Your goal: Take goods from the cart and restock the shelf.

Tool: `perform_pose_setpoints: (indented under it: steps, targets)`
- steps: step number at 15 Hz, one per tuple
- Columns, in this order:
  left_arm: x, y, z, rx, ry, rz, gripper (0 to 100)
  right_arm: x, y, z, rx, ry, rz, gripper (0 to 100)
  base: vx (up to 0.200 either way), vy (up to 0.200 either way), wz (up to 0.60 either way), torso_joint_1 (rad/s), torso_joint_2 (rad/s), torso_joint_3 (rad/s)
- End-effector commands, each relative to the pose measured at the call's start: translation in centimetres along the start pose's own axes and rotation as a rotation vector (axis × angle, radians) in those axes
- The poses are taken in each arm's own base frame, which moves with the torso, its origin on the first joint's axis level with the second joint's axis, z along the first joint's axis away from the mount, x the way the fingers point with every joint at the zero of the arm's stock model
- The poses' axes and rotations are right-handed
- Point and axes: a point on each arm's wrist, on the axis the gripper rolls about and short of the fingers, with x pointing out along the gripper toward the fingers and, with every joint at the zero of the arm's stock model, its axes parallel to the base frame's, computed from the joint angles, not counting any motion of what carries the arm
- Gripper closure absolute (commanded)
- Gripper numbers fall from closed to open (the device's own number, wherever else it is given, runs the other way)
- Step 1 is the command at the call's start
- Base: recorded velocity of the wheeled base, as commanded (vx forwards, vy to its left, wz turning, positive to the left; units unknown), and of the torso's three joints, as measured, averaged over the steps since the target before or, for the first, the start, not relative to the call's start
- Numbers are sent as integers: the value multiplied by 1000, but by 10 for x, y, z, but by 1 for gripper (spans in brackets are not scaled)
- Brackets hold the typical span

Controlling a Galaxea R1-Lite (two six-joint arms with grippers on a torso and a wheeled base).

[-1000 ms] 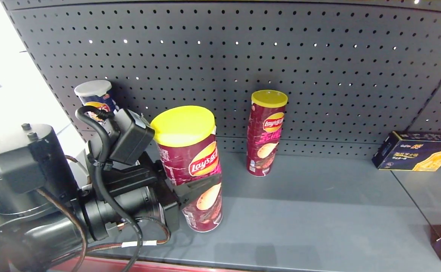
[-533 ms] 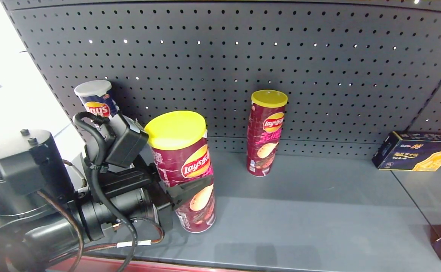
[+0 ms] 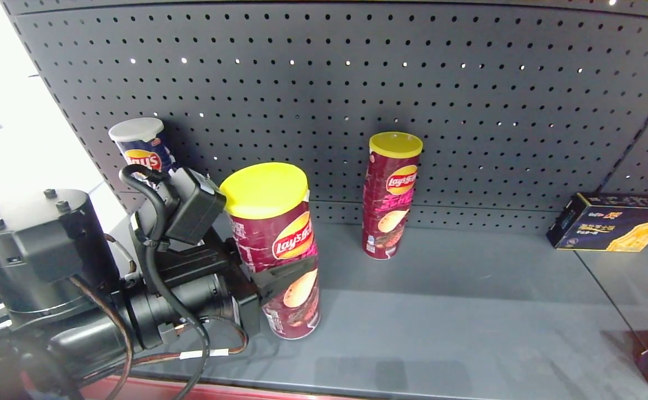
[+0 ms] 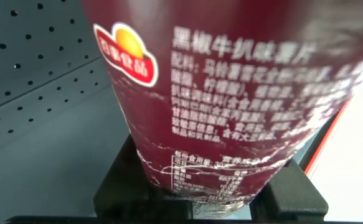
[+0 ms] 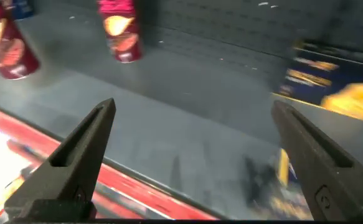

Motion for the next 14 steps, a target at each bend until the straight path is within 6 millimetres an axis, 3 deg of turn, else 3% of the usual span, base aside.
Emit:
perform_pose_setpoints:
  steps: [1,5,9,14]
  targets:
    - [0,0,-1,-2,3,1,100,37,-4,14,13,86,99,0,0,0,0,0,0,0]
    - [1,4,0,-3,-2,12,100,81,2,27,5,112,222,0,0,0,0,0,0,0]
    - [3,5,-1,-6,1,13,100,108,10,28,10,147,336,0,0,0,0,0,0,0]
    - [3,4,-2,-5,4,13,100,175,-5,27,12,81,249,0,0,0,0,0,0,0]
